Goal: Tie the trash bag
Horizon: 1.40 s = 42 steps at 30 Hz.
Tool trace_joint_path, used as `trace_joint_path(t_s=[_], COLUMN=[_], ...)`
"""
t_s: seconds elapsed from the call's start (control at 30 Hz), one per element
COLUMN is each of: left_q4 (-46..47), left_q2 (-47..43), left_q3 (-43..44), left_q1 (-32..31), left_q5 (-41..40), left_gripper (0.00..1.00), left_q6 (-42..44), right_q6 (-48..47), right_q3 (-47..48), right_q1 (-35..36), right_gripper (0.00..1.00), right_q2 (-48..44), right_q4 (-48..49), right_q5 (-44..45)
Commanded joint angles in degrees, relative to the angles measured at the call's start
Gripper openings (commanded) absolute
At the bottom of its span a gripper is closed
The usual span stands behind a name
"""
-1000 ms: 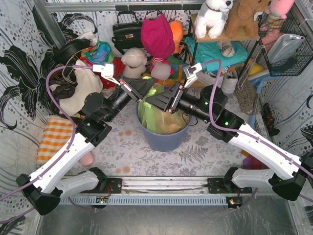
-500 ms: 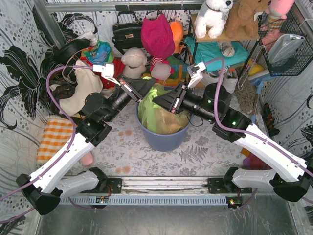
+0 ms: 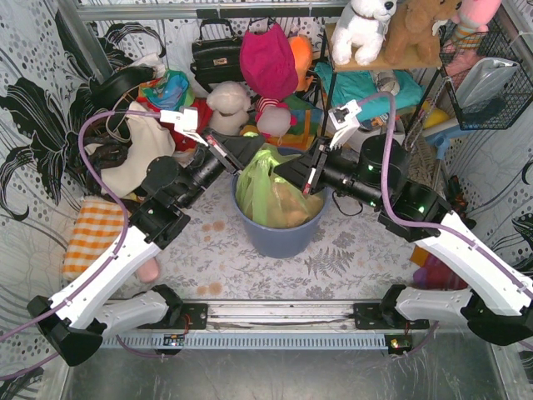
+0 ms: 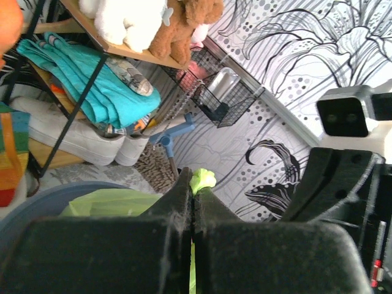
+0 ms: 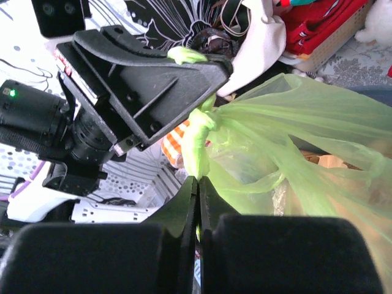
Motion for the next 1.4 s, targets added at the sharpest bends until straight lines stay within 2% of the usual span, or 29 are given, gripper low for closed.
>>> trace_joint_path(t_s=[0.0, 0.17, 0.4, 1.07, 1.37], left_q4=[-1.21, -2.87, -4.23, -4.57, -7.76], left_q2=[0.58, 2.69, 4.92, 18.34, 22.15], left_q3=[3.74, 5.90, 4.53, 2.41, 5.59], left_q1=[0.36, 0.71, 1.88, 9.20, 10.18], left_q5=[-3.20, -5.02, -8.49, -11.19, -11.18], left_gripper=[0.00, 0.00, 0.00, 0.00, 0.00], left_q6=[4.70, 8.46, 11.43, 13.87, 13.20], right_q6=[-6.29, -8.11, -7.85, 2.85, 1.64], right_q3=[6.12, 8.99, 6.53, -16.33, -18.51], right_q1=[0.23, 0.22, 0.23, 0.23, 0.23], right_gripper=[0.00, 0.00, 0.00, 0.00, 0.00], right_q2=[1.91, 4.33, 3.67, -10.03, -12.56], right_q4=[-7.62, -16.00, -21.98, -23.19, -25.74], right_q5=[-5.58, -12.43, -15.28, -30.65, -32.30])
